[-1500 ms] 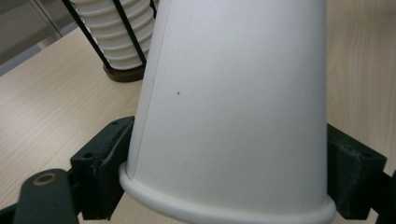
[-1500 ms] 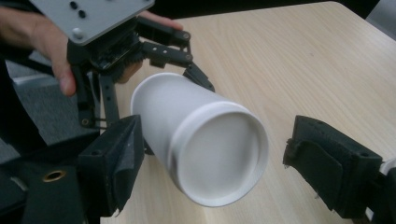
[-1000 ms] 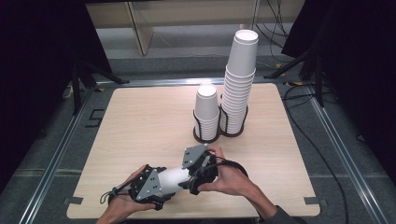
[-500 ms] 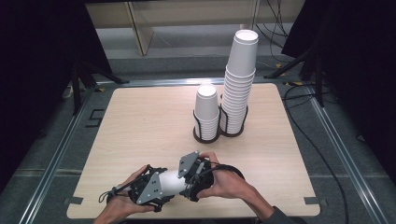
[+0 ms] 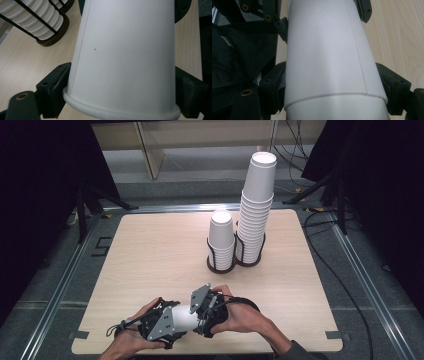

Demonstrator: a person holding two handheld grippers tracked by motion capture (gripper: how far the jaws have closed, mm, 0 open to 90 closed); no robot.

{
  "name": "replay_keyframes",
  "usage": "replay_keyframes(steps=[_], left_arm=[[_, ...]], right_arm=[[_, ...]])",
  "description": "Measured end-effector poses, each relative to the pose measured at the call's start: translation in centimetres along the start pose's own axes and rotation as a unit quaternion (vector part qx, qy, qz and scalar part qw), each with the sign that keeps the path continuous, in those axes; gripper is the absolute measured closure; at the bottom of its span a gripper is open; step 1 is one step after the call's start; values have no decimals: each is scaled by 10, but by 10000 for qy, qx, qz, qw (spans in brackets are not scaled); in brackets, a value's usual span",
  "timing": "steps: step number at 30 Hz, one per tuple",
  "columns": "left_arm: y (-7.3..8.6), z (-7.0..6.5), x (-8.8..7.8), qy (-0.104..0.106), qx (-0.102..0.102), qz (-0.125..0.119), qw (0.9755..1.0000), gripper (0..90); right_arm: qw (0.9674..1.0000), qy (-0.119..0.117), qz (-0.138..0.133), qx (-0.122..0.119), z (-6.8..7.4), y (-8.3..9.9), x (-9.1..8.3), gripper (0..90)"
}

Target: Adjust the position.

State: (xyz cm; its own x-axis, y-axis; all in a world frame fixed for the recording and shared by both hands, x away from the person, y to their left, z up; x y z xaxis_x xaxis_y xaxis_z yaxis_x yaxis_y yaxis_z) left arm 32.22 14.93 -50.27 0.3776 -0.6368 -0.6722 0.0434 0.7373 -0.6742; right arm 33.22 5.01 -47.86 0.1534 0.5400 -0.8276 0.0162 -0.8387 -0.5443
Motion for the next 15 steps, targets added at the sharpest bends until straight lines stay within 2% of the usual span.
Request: replay_keyframes(steps=[3,8,11,12,14,15], left_arm=[[-1,1,3,-6,-267,-386,9989,90],[-4,2,-1,118,-407,-700,9966,81],[-5,4,-2,220,-572,-1005,9931,80],[-6,4,-3,235,-677,-1113,9912,78],[-8,4,-6,304,-785,-1317,9877,76],[-9,5,-8,312,-820,-1400,9863,76]], right_arm=[[9999,-38,-102,25,-2,0,-1,228],[9991,-257,-266,188,-4,3,-3,232],[9982,-337,-445,222,-7,3,-6,234],[9977,-394,-464,308,-6,3,-8,235],[9972,-384,-531,351,-8,3,-11,235],[9963,-463,-599,402,-8,3,-14,236]])
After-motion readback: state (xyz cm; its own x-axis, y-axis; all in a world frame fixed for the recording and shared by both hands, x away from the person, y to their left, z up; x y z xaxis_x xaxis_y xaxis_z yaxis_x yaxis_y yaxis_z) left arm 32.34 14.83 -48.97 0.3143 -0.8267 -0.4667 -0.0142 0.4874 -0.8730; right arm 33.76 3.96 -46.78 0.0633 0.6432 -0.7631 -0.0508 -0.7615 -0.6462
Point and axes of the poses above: each handheld gripper's, and its own axes: x roughly forward along the jaws, y roughly out of its underside, z roughly to its left, the point moved 9 cm from there along x, roughly forward along the jaws, and after that the axes turned 5 degrees about y, right-handed, at the moved point
